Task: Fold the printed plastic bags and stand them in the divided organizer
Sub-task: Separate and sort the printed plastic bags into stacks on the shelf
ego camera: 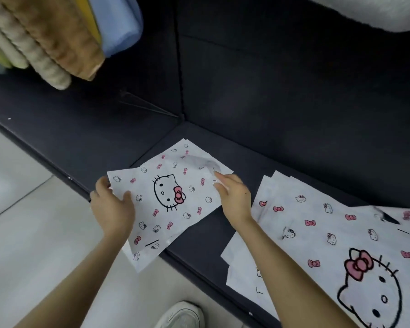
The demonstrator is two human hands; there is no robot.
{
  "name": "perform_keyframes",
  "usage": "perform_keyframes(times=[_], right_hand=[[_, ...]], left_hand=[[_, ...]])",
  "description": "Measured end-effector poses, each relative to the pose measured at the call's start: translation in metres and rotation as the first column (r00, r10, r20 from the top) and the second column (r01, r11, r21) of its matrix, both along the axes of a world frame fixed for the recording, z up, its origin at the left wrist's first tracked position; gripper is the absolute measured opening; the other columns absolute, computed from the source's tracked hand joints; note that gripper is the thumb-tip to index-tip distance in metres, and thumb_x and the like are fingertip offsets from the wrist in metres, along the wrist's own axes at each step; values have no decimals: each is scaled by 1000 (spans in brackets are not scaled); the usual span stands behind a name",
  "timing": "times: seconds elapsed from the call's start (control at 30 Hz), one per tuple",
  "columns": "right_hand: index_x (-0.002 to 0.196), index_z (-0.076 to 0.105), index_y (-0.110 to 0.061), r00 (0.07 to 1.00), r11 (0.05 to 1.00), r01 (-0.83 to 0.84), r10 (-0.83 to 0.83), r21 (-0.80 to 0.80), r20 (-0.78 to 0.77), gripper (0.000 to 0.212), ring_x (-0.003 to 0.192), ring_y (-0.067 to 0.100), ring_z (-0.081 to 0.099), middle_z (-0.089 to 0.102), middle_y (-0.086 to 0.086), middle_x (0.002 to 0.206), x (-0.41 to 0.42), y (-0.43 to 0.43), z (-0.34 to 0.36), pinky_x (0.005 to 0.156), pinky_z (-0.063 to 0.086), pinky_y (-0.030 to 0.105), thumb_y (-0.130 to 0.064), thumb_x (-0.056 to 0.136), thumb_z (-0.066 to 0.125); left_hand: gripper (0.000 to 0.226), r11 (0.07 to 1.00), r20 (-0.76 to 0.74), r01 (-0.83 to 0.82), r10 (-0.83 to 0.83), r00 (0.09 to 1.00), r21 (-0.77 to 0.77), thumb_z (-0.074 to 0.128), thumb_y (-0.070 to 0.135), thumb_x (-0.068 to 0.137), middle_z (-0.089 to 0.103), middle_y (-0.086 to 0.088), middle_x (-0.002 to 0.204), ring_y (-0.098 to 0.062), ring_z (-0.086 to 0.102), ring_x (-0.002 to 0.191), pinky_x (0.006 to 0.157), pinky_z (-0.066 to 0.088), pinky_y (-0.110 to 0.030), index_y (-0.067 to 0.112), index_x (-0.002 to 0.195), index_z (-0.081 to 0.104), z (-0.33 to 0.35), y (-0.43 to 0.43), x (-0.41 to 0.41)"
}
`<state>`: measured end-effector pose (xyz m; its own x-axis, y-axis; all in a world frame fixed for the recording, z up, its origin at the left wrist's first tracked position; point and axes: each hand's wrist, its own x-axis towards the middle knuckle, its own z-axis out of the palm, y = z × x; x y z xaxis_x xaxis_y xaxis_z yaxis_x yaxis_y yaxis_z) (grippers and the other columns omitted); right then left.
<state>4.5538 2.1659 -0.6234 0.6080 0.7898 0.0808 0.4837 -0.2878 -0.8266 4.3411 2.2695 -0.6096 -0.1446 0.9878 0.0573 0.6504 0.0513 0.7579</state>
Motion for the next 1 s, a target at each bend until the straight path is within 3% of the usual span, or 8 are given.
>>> perform_keyframes(times=[0.13,0.23,0.3,0.43,0.67,0.8,0.9,1.0], right_hand=[[130,59,-15,998,995,-53,49,-82,-48,35,120,15,51,55,1,130,6,6,-18,92,31,8,-11,96,56],[133,56,-23,988,977,-75,100,-202,117,36,127,19,47,50,-1,140,16,2,-26,100,34,21,-20,97,55],[131,59,-24,952,972,-50,117,-231,284,34,124,24,50,53,2,139,22,-8,-25,104,35,36,-23,96,55],[113,71,-15,858,990,81,-9,-118,513,33,104,30,65,67,11,118,41,-60,-20,96,45,52,-27,85,58],[113,69,-5,724,899,288,21,-329,690,67,106,31,65,68,12,117,74,-227,-31,98,43,54,-54,99,25],[109,72,-11,721,833,353,49,-426,691,73,111,32,63,67,10,118,78,-282,-38,103,32,52,-60,97,19],[91,77,-16,762,853,381,-71,-356,644,69,103,31,67,71,6,109,72,-285,-40,99,39,47,-54,100,21],[76,78,-18,809,848,428,-204,-314,552,48,95,30,70,74,3,99,65,-275,-37,88,36,36,-42,94,40]], left_hand=[[59,897,-467,442,-385,796,14,63,41,85,50,-24,132,-43,45,122,101,33,-52,12,135,52,-20,-4,9],[71,669,-619,706,-661,424,-231,29,68,87,51,-20,138,-45,45,128,104,34,-61,21,133,56,-48,-11,23],[84,616,-631,723,-704,327,-313,5,75,87,41,-16,148,-43,34,137,109,26,-62,26,140,48,-54,-13,32],[90,667,-636,682,-673,378,-300,-4,75,77,16,-10,159,-36,7,146,116,5,-51,32,150,27,-55,-18,43],[73,712,-700,631,-618,358,-307,13,60,91,34,-25,147,-46,24,138,111,12,-58,17,143,41,-44,-32,64],[81,491,-636,830,-736,232,-264,13,61,95,64,-27,109,-48,59,105,91,46,-58,2,107,68,-20,-71,88],[92,355,-467,881,-865,183,-311,8,72,86,59,-15,122,-36,53,114,101,39,-39,7,124,60,-1,-116,113],[59,337,-366,807,-916,162,-485,37,57,95,58,-10,119,-27,51,113,89,34,-29,7,120,56,3,-139,139]])
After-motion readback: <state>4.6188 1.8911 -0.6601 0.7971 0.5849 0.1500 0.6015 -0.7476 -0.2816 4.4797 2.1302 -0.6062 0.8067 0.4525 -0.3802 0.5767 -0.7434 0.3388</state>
